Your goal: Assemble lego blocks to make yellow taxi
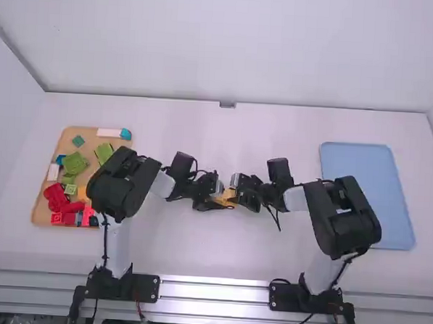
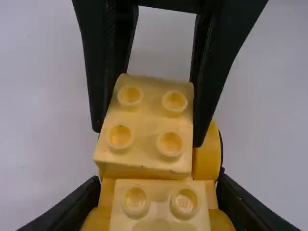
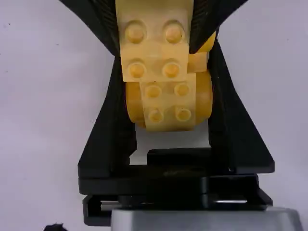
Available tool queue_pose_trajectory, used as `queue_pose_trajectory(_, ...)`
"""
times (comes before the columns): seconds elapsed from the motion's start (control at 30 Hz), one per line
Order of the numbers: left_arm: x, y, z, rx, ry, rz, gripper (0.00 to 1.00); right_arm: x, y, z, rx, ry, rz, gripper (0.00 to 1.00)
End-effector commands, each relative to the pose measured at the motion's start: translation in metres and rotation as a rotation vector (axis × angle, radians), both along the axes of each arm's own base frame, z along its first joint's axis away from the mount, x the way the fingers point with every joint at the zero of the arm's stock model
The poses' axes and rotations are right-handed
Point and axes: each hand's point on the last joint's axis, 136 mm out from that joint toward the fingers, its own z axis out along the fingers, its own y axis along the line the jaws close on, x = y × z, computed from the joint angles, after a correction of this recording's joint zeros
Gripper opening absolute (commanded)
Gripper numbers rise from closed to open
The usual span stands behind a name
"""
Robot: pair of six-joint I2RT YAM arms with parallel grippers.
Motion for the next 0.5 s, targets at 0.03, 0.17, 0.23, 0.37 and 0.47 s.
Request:
queue_pose_trajectory(0.03,-0.0115,0.0069,-0.0219,0.074,0.046,0.022,0.39,-0.0102,0.0028,-0.0028,-0.012,-0.001,0.034,0.27)
queue_pose_trajectory(0.17,-0.0115,0.0069,-0.0219,0.074,0.046,0.022,0.39,-0.0129,-0.0006,-0.0023,-0.011,0.013,0.056,0.34)
queue_pose_trajectory(0.23,-0.0115,0.0069,-0.022,0.075,0.046,0.022,0.39,-0.0114,-0.0018,-0.0019,-0.016,0.024,0.051,0.44)
queue_pose_trajectory(0.37,-0.0112,0.0068,-0.0218,0.074,0.048,0.024,0.39,-0.0102,-0.0017,-0.0005,-0.022,0.034,0.056,0.54)
queue_pose_trajectory(0.47,-0.0111,0.0069,-0.0218,0.074,0.048,0.024,0.39,-0.009,-0.0004,0.001,-0.024,0.035,0.06,0.58)
